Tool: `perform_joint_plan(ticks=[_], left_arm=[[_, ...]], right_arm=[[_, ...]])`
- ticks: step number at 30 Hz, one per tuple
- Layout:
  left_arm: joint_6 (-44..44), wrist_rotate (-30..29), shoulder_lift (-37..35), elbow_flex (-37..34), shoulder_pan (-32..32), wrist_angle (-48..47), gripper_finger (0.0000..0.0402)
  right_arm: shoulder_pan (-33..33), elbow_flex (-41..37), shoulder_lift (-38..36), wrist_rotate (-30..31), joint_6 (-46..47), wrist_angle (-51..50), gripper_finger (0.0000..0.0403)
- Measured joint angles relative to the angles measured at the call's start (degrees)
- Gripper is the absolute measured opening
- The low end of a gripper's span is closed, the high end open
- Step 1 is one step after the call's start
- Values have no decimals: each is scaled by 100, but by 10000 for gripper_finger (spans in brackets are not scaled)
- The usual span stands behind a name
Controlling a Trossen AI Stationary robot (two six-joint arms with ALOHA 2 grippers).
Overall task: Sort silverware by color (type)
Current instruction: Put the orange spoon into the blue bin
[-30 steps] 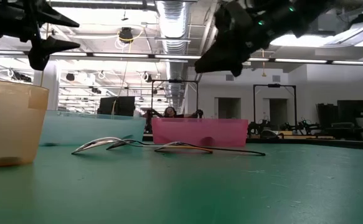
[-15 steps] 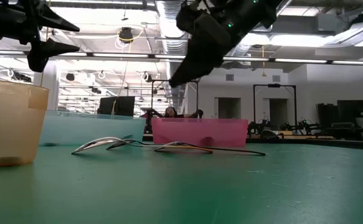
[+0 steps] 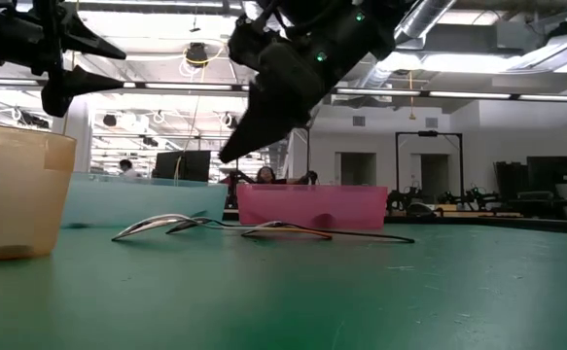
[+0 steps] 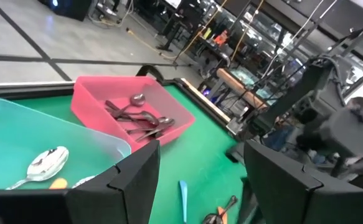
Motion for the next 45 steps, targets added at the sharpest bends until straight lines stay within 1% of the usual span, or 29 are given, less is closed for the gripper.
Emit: perform_joint_plan(ticks=[6,9,14,17,23,26,29,34,36,42,45], left_arm=[[-12,-31,12,-28,0,-55,219],[-68,-33,12,-28,0,-55,219],[-117,-33,12,-28,0,-53,219],[-119,-33,12,-28,0,-51,219],[-120,-33,12,-28,0,-51,219],[-116,-31,12,-28,0,-51,219],[-115,-32,12,-28,0,-55,219],[-115,-31,12,-28,-2,-82,219],[-112,-23,8,-28,-2,-101,219],[-110,-29,10,-28,-2,-83,219],[-108,-48,14,-31,-2,-78,219]], right_arm=[[154,-5,212,-30,3,92,84],[136,-5,220,-245,24,93,84],[80,-5,218,-272,55,27,91],[84,-5,218,-273,49,13,110],[100,-5,218,-264,49,-198,167],[96,-5,218,-244,48,-188,182],[96,-17,221,-242,53,-157,183],[196,-44,675,-246,65,-57,174],[257,-1,889,-223,66,215,172],[222,-1,939,-359,355,221,169],[178,-1,924,-235,380,120,157]])
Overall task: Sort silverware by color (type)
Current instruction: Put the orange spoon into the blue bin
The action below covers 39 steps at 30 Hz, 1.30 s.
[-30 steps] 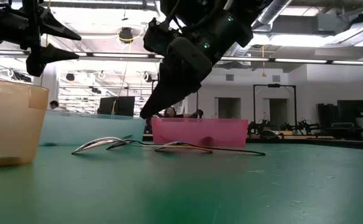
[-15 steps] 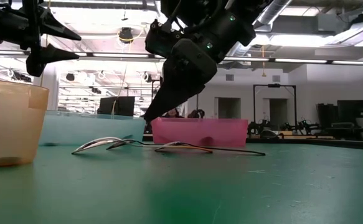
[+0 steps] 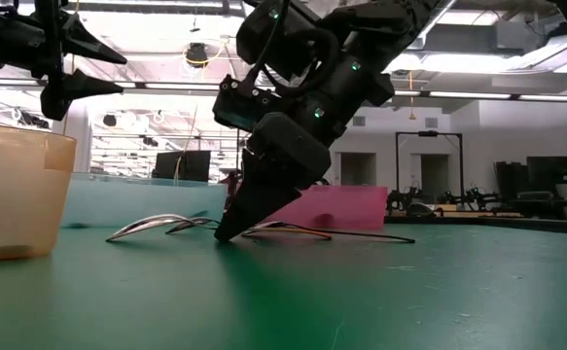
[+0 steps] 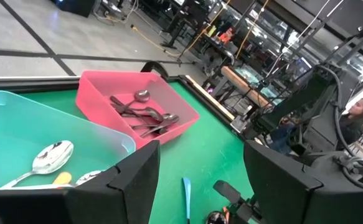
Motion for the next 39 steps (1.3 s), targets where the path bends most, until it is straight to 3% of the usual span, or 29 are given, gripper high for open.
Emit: perform_joint_plan(ticks=[12,17,32,39], left_arm=[[2,-23,0,0,1,-9,219],[4,-25,0,2,0,-8,219],[0,-383,0,2,0,85,219],[140,-504,-24,29,1,708,219]], right_arm=[[-52,2,13,145,860,-147,13],[-41,-4,9,221,1362,-100,16],[-308,-31,-837,612,1352,-90,7],[-482,-26,-1180,998,1340,-71,7]])
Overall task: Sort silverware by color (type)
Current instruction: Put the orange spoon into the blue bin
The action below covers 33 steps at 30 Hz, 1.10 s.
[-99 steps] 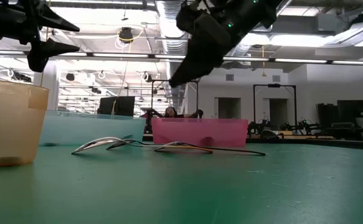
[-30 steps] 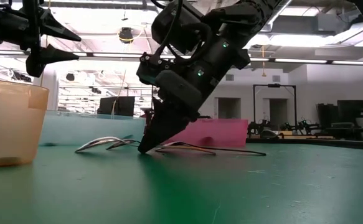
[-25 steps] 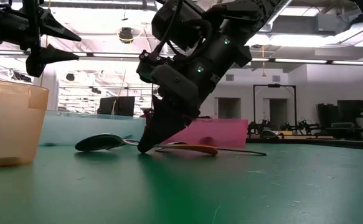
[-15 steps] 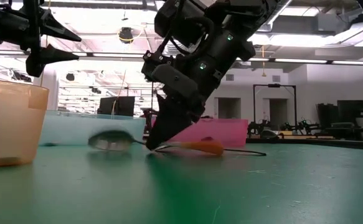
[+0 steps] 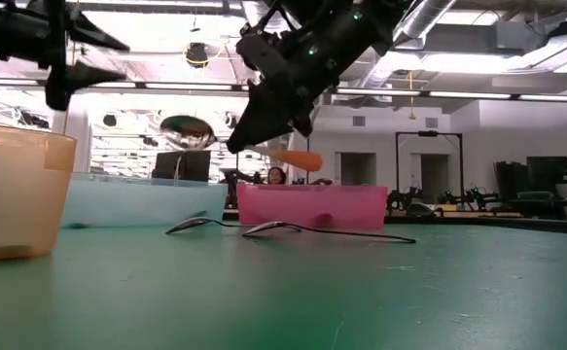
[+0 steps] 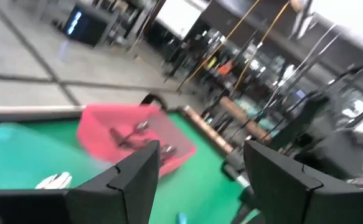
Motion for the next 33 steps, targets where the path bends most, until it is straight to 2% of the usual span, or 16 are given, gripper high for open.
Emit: perform_joint_plan(ticks=[6,12,17,23,28,33], left_arm=[[772,-2,-2,445,2,797,219],[1609,-19,-4,1112,1,850,219],[2035,-19,-4,1441,1,848,219],[2122,-47,-19,1512,0,831,219],[2119,-92,-139,1512,2,859,219],[2075,-150,-193,1565,-1,860,219]], right_arm=[[-176,2,0,182,-5,264,7],[-383,41,0,222,-64,601,7],[-577,649,89,227,-578,682,7],[-814,1334,193,333,-1402,675,7],[-1138,1551,207,572,-1458,680,7],[-1261,1618,444,493,-1610,1470,7]])
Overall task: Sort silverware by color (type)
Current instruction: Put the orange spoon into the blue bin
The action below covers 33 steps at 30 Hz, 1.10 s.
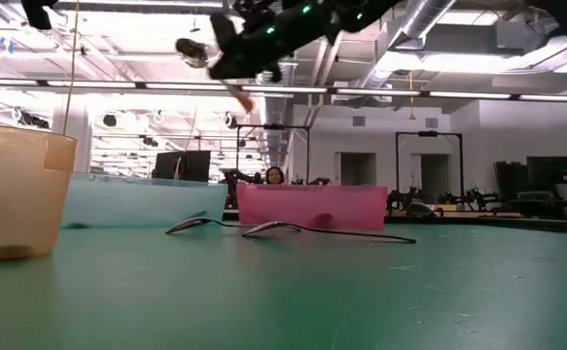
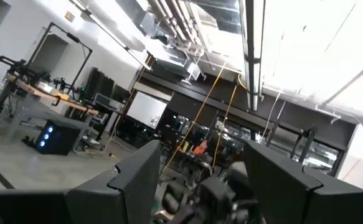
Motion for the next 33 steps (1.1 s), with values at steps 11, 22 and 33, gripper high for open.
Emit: perform_joint_plan(ticks=[11,22,33], left_arm=[[-17,-24,5,44,2,142,219],[43,-104,3,42,1,130,219],[-92,0,3,40,2,56,219]], right_arm=[[-162,349,804,-24,-44,1137,7],[-256,1737,1959,-811,-370,621,7],[-364,2536,2889,-2359,-513,733,7]])
